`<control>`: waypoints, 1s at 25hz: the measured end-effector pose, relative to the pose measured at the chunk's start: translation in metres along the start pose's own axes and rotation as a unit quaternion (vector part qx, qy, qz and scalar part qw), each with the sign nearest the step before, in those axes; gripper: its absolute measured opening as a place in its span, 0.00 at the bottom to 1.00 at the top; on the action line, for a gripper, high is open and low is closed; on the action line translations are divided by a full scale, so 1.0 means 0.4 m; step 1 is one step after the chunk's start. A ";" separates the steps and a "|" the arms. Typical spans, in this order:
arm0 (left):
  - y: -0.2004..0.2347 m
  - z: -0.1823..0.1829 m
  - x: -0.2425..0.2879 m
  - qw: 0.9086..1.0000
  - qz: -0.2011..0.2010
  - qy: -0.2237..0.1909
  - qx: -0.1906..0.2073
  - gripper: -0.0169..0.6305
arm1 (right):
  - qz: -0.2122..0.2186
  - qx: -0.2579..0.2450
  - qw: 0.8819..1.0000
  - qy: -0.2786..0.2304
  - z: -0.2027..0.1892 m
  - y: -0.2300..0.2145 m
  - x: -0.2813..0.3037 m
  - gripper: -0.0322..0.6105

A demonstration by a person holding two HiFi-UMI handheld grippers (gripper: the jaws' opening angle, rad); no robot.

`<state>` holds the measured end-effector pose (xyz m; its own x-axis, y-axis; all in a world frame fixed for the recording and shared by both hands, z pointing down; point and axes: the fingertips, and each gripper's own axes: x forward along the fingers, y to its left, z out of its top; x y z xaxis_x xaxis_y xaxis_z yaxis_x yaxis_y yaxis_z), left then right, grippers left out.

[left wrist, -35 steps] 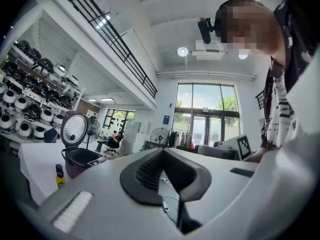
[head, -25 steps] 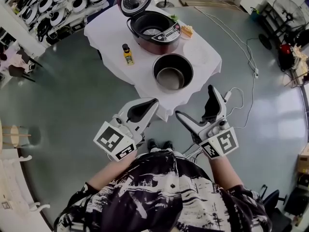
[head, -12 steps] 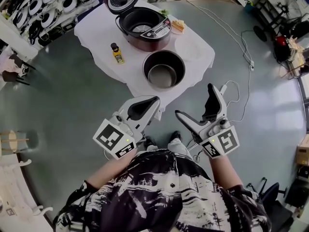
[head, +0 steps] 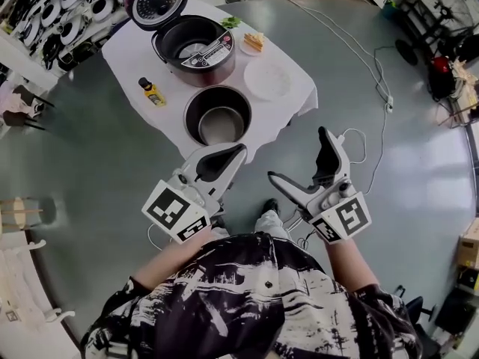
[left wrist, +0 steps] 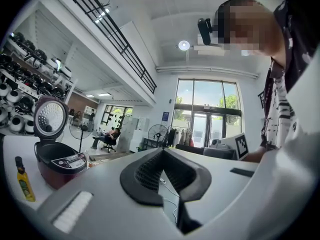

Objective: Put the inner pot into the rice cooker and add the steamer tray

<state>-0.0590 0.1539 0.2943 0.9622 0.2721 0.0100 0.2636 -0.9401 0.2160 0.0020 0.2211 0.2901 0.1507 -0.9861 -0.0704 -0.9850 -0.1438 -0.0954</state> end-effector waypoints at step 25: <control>0.321 -0.001 0.222 0.988 0.144 -0.057 -0.027 0.03 | 0.193 -0.068 0.973 0.107 -0.124 -0.310 0.399 0.89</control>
<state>0.0602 0.0575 0.3232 0.9990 -0.0326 -0.0306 -0.0231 -0.9622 0.2715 0.1440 0.0775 0.3397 -0.2384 -0.9617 0.1353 -0.9691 0.2446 0.0313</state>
